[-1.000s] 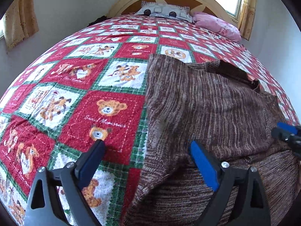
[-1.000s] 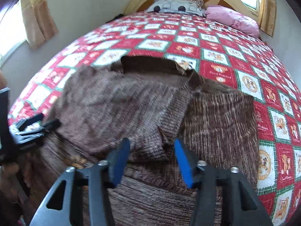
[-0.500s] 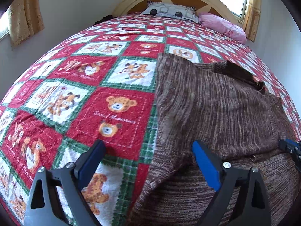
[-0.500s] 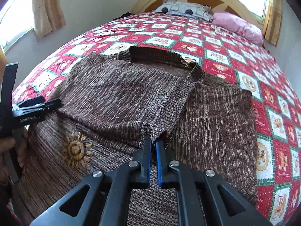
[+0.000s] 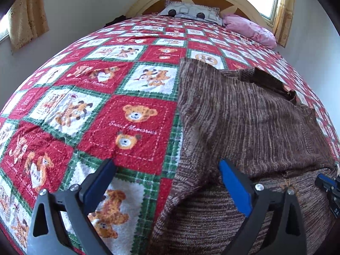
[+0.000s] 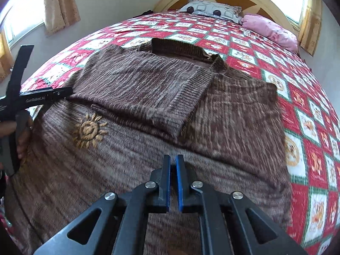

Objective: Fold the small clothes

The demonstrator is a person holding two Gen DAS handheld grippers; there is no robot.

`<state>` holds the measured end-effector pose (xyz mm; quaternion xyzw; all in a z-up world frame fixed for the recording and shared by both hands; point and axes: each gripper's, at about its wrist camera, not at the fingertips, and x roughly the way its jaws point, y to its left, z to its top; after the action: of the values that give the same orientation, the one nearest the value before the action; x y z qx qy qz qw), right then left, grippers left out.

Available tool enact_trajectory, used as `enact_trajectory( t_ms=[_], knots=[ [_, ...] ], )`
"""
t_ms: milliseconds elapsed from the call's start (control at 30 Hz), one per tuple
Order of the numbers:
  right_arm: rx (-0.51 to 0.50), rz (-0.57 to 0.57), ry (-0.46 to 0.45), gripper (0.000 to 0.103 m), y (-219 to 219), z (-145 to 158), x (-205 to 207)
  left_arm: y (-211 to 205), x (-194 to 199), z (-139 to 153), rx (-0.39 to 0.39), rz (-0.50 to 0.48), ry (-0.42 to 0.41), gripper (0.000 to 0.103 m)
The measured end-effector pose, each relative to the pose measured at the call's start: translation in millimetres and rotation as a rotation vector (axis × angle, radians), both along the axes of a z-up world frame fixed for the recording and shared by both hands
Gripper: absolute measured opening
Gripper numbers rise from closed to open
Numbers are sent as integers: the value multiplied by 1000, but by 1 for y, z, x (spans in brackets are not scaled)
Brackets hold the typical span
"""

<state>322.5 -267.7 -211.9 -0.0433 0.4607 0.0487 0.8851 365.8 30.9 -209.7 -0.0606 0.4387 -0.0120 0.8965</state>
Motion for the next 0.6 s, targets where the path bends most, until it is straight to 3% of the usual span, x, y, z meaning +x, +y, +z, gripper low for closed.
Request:
enact_trajectory(
  t_ms=[33,100,200,400,433,467,533,600],
  knots=[
    [4,-4,-3,15,-1,1,-3,2,-1,2,-19,2,-11,100],
    [29,-5,-11,41,-4,3,-11,9,-4,11,-49,-4,-53,100],
    [19,2,-22,44,-2,4,-19,9,4,26,-5,-31,-99,100],
    [-31,7,-60,44,8,-1,-28,-6,52,31,-8,-112,-71,90],
    [-50,9,-63,44,9,-4,-31,-8,58,27,-17,-124,-48,85],
    [-65,11,-65,44,11,-5,-32,-10,68,19,-19,-131,-11,70],
    [-83,22,-76,44,13,-5,-37,-13,79,6,-32,-147,37,53],
    [-80,26,-80,44,13,-5,-38,-16,77,5,-40,-173,18,35]
  ],
)
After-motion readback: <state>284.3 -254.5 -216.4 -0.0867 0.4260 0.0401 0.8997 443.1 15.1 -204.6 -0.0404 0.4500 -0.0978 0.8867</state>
